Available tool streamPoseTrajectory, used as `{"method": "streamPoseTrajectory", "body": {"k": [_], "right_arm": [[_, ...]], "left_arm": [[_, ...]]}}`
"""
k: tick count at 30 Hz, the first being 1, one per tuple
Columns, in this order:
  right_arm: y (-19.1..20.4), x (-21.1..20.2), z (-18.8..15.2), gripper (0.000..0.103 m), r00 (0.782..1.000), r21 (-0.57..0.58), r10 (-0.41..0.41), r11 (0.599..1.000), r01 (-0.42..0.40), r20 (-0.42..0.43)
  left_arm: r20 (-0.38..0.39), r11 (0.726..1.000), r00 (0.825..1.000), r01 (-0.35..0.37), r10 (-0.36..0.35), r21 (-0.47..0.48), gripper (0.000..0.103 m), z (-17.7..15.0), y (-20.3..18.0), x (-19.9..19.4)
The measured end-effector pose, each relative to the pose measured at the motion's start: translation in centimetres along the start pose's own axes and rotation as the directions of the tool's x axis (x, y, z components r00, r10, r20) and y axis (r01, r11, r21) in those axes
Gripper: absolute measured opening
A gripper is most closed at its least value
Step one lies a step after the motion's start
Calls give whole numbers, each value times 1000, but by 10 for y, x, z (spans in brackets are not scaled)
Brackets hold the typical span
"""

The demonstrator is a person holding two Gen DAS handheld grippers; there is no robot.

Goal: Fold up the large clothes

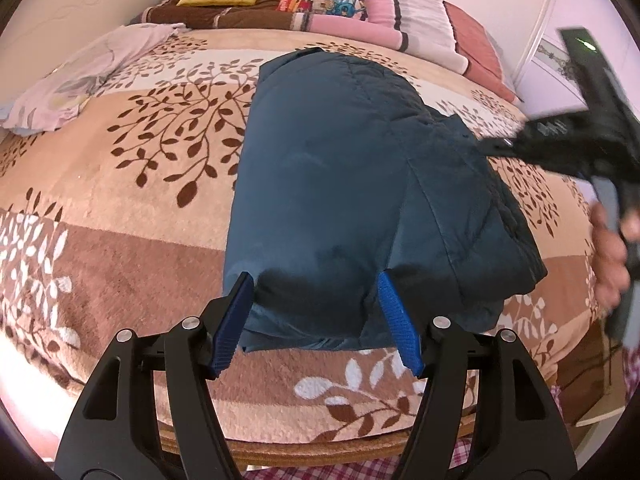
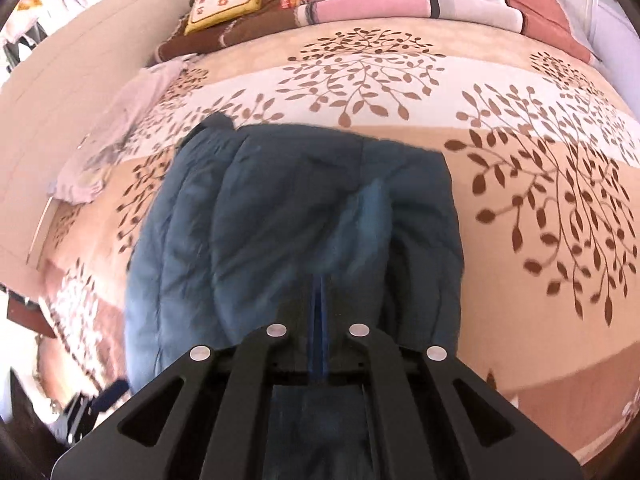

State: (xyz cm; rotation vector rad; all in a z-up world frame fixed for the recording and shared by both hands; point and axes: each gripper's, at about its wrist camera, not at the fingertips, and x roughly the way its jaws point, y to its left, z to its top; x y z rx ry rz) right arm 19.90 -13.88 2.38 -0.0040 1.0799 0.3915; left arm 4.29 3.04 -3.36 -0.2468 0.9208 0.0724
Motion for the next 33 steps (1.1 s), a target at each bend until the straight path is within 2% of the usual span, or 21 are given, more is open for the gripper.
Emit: {"method": "streamPoseTrajectory", "body": {"k": [10,22,28,33], "right_arm": [[1,-45,-83,5,999,18,47,999,-47,2],[0,-52,-159,19,998,128,66,990,-62,-22],[21,-48,-185,19,1000,46,-7,999,8,-17],[24,-45,-203,21,999,34,-21,999,22,-30]], "left_arm": [[13,1000,1000,-22,22,2,64,-4,-3,-16],[5,999,999,-42,42,3,64,-21,-7,-36],[-1,999,999,-49,49,8,64,-34,-12,-48],[-6,998,998,-63,63,2,64,-46,-14,-55]]}}
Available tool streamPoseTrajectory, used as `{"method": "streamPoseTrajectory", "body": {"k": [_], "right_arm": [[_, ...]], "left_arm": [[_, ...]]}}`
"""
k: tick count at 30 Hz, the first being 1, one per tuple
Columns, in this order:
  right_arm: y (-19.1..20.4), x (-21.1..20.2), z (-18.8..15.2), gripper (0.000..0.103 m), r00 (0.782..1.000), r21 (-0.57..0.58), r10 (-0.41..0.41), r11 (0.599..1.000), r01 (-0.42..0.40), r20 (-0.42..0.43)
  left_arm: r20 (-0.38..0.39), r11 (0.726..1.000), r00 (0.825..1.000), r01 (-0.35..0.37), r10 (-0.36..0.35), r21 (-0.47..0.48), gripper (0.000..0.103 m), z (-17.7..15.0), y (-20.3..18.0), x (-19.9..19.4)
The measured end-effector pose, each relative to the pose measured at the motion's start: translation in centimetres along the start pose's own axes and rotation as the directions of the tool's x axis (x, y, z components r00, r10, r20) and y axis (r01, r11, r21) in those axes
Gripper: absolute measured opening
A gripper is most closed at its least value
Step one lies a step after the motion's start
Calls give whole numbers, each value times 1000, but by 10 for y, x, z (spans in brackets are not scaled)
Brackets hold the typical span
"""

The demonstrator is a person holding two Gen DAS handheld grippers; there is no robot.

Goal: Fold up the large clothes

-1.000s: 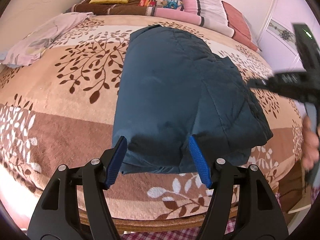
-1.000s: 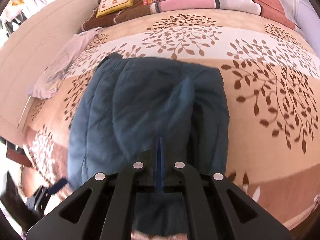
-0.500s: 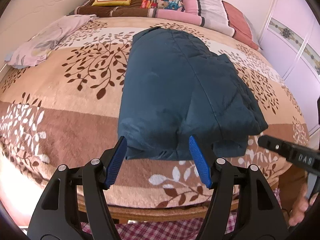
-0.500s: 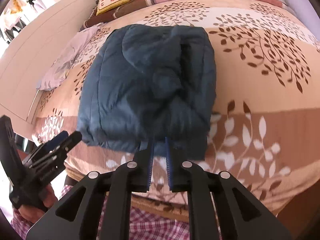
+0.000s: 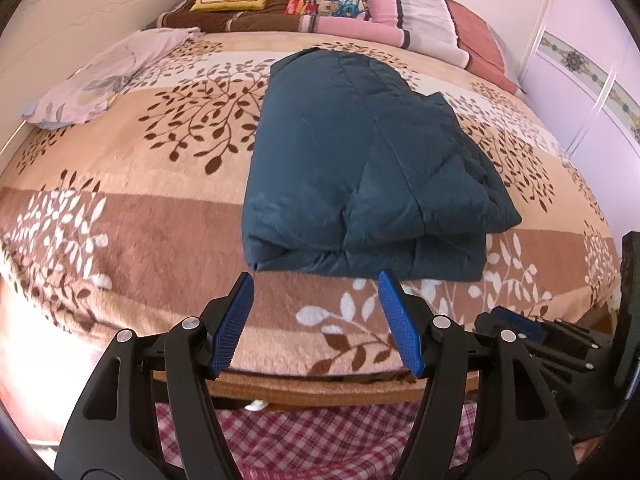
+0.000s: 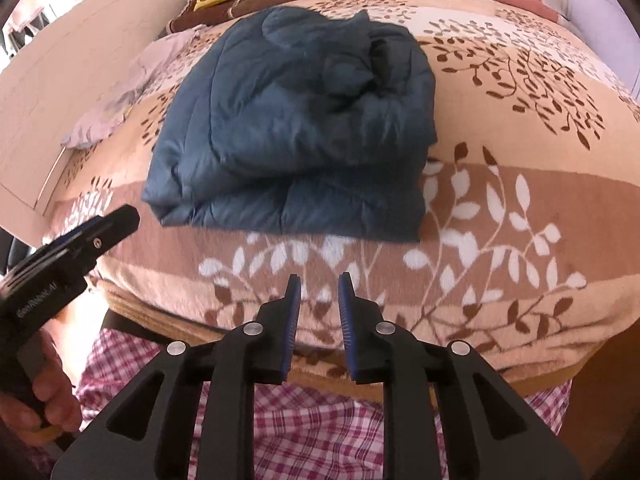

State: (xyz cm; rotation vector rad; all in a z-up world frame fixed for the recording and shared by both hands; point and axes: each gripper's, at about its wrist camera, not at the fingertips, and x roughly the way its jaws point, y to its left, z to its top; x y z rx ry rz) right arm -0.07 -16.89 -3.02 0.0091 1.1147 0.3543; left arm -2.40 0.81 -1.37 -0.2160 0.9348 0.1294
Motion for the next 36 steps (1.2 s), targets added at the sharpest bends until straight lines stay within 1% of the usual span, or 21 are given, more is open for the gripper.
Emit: {"method": "streamPoseTrajectory", "body": {"k": [4,6,7,9,17,36], "right_arm": [[2,1,-7,23,1000,-5,-7,1000,7,-15],[5,-1,-9,27,1000,-8,-16,1000,16,-11],[5,-3,-10,32,1000,-10,-20,1000,20,-7],[7,-5,-12,35,1000,-13,-29,999,29,-1],[12,-4,-16,36,999,-29,-52,998,52,-10],[9,4,-18,36,997,-24,-59,998,58,-47]], "left_arm": [[-4,1000,1000,-21,21,-6,64,-10,-2,-4],[-6,999,1000,-31,31,-8,64,-15,-2,-6],[-7,999,999,-33,33,-9,64,-16,-2,-6],[-9,999,999,-41,41,-17,64,-18,-1,-7],[-16,999,999,-45,44,-26,64,-22,2,-6],[-18,999,999,-36,36,-23,64,-24,0,-5]]}}
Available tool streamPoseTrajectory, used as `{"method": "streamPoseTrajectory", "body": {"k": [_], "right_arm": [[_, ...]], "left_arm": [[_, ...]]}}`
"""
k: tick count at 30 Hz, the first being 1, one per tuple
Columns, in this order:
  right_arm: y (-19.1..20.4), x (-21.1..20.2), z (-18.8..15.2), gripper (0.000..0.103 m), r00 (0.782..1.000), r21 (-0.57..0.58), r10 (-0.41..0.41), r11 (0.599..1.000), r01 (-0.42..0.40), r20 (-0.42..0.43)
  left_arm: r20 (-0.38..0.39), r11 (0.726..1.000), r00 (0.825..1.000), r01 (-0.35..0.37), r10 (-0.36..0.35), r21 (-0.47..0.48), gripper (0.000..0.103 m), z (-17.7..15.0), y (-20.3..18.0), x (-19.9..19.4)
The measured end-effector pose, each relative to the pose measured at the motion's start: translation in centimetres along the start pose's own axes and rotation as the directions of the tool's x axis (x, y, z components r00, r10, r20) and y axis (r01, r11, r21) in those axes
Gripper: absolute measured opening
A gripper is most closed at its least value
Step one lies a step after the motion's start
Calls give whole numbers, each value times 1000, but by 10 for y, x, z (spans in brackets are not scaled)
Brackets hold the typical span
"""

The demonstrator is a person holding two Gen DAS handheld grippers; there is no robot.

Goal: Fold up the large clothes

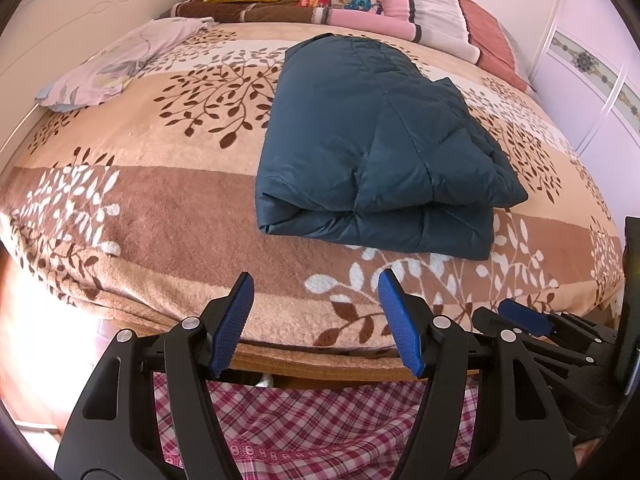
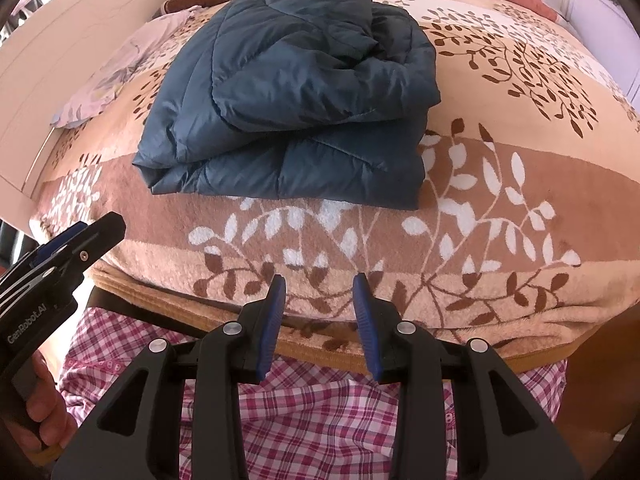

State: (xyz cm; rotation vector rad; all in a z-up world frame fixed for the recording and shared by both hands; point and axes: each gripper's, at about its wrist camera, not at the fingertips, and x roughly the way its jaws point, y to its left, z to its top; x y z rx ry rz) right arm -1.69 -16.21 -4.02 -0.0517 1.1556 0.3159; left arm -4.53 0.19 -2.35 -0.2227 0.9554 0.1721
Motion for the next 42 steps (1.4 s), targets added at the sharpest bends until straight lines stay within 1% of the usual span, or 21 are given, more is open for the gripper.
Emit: {"method": "streamPoseTrajectory", "body": {"k": [42], "right_arm": [[2,1,0,36,1000,-12,-5,1000,5,0]], "left_arm": [[-1,1000,1000,-2,2,-1,64,0,1,-1]]}}
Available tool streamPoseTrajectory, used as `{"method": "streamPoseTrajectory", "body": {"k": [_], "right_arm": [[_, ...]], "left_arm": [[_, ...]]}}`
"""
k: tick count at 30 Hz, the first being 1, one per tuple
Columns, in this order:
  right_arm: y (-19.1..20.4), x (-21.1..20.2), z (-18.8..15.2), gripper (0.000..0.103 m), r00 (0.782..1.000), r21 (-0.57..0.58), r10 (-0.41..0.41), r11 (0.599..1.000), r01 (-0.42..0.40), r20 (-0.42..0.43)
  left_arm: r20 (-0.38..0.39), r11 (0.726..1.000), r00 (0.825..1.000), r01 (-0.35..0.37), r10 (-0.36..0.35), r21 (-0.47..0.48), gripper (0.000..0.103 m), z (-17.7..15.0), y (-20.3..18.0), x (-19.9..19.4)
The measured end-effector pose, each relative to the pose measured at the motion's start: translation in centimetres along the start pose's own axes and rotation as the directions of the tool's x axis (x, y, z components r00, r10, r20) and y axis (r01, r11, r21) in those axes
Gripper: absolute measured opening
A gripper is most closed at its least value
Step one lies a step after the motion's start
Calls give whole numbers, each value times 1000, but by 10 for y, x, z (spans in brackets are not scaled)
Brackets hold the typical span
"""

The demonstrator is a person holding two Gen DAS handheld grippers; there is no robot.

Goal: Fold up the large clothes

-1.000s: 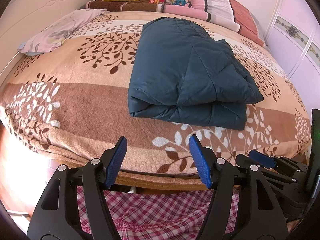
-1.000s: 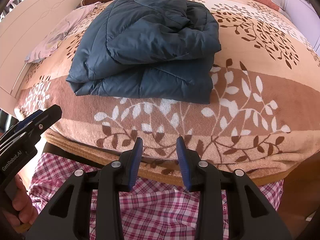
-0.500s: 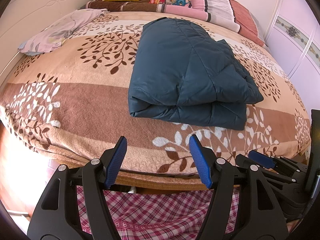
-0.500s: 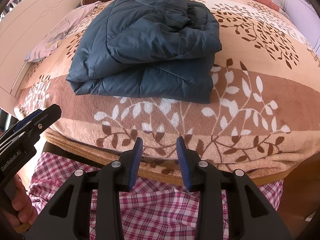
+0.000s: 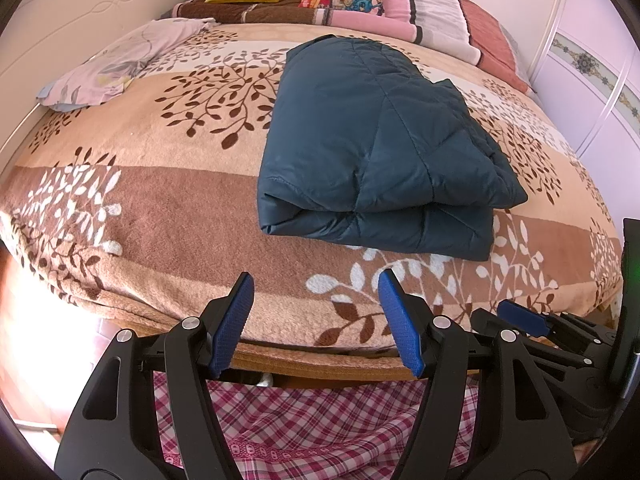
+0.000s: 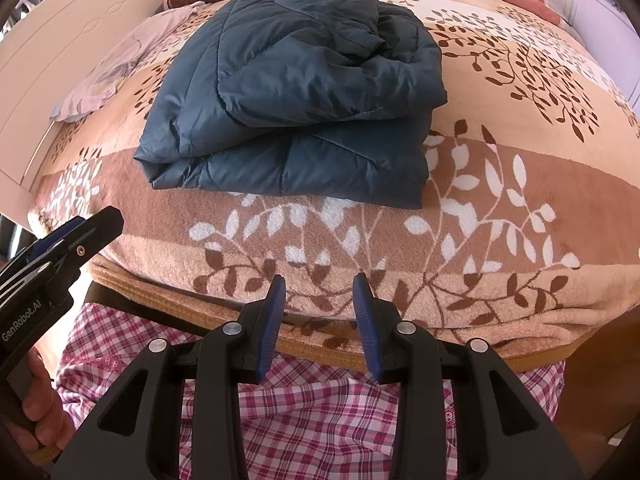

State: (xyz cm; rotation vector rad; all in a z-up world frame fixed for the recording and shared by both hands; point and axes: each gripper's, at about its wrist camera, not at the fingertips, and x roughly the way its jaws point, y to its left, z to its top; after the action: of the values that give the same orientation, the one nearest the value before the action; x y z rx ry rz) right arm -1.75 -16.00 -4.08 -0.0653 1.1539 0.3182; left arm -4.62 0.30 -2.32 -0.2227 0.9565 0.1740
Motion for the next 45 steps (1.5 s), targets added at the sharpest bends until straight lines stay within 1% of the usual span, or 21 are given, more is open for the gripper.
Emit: {"method": "streamPoseTrajectory", "body": {"k": [45], "right_arm": [[2,2,0,36,1000,-9,-5,1000,5,-3]], "left_arm": [[-4,1000,1000,-11,11,-2,64,0,0,-1]]}}
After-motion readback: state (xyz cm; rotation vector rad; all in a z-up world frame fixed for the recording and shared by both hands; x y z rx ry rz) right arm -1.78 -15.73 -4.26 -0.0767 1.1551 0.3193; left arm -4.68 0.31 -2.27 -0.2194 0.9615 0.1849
